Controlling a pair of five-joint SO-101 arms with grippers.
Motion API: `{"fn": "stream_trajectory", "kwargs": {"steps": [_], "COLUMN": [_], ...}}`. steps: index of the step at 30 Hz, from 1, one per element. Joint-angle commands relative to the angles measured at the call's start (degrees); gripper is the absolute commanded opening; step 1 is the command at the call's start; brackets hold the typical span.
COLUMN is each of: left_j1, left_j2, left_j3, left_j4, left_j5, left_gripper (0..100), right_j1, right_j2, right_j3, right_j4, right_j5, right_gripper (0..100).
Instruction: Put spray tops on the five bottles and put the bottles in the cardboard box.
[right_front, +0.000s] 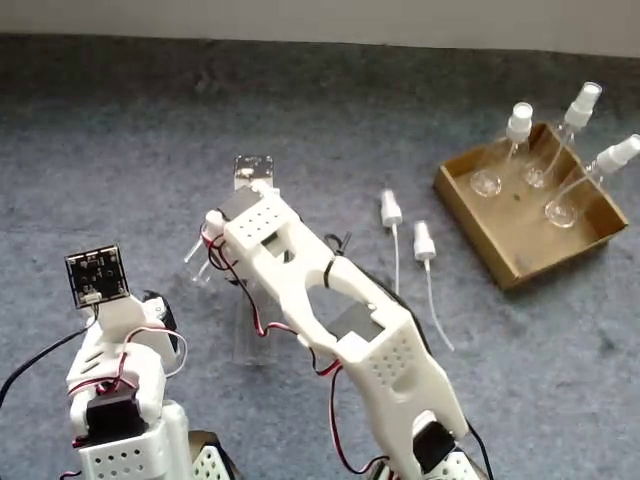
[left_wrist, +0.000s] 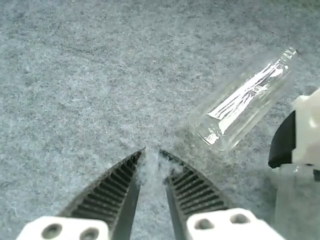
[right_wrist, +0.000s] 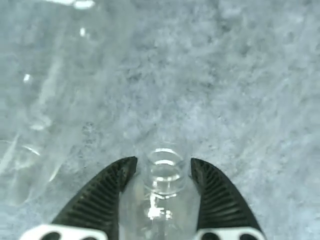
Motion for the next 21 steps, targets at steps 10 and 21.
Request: {"fn": "stream_trajectory", "kwargs": {"steps": [10, 21], "left_j1": [1.36, 1.36], "left_j2": [-0.66, -0.66], "left_j3": [1.01, 1.10], "left_j4": [-1.41, -1.41], "left_j5": [-0.44, -0.44], "left_gripper": [1, 1], "right_j1": [7.60, 16.48], "right_j2": [-1.19, -1.36], "right_j3": [-20.53, -32.22], "right_j4": [15.60, 18.86], "right_j5": [20.31, 25.85], "right_gripper": [6.3, 6.3]}}
